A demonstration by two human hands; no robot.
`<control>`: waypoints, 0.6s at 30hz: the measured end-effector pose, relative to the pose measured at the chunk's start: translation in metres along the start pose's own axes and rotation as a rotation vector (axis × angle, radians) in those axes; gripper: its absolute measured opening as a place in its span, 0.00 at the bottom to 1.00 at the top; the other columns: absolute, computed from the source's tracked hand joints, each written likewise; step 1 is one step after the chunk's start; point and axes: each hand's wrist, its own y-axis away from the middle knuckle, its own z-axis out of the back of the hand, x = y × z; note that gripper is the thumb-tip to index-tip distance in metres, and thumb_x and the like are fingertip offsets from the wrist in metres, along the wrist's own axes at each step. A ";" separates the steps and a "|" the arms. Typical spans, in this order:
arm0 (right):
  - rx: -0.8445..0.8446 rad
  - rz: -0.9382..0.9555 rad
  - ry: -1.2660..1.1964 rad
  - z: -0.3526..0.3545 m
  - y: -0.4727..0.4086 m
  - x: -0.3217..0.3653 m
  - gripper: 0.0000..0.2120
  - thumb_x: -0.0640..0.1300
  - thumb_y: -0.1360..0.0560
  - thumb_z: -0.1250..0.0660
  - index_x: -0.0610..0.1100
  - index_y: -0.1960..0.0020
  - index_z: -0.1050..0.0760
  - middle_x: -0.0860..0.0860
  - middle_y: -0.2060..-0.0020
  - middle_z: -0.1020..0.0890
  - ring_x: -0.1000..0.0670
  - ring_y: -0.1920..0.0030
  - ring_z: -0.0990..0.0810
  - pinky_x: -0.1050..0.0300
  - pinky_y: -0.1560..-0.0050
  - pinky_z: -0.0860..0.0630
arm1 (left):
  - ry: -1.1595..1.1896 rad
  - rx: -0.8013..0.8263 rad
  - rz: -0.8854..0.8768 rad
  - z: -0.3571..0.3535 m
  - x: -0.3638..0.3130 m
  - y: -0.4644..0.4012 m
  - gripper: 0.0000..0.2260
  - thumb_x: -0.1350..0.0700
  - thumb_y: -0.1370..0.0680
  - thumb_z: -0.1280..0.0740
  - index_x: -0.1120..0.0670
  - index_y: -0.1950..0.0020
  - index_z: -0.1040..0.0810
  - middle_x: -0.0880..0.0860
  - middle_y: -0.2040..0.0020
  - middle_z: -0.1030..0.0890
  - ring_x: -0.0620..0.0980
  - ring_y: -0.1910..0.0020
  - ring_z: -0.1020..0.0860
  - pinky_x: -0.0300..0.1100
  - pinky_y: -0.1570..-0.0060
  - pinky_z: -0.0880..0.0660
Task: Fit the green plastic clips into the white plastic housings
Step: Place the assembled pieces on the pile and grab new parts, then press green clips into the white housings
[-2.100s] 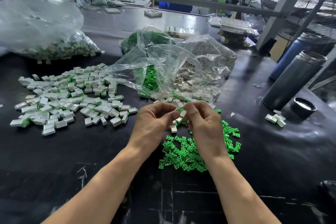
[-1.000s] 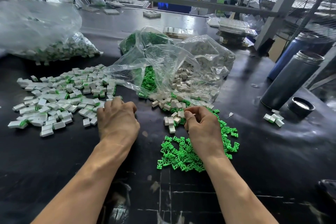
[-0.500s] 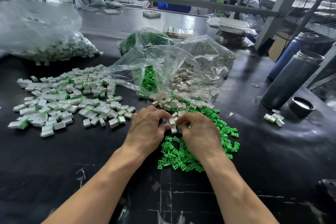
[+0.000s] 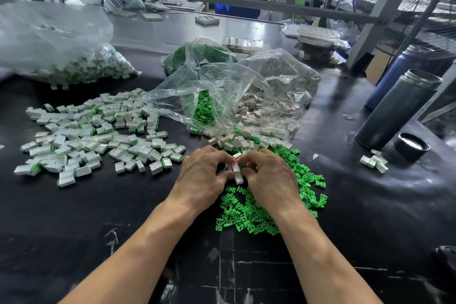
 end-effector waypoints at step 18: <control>-0.226 -0.259 -0.649 0.005 -0.001 -0.004 0.05 0.42 0.23 0.27 0.45 0.57 0.21 0.47 0.64 0.14 0.52 0.73 0.18 0.60 0.74 0.24 | 0.229 -0.035 0.037 0.002 -0.007 0.003 0.12 0.57 0.22 0.26 0.43 0.41 0.16 0.38 0.55 0.23 0.28 0.59 0.25 0.21 0.60 0.32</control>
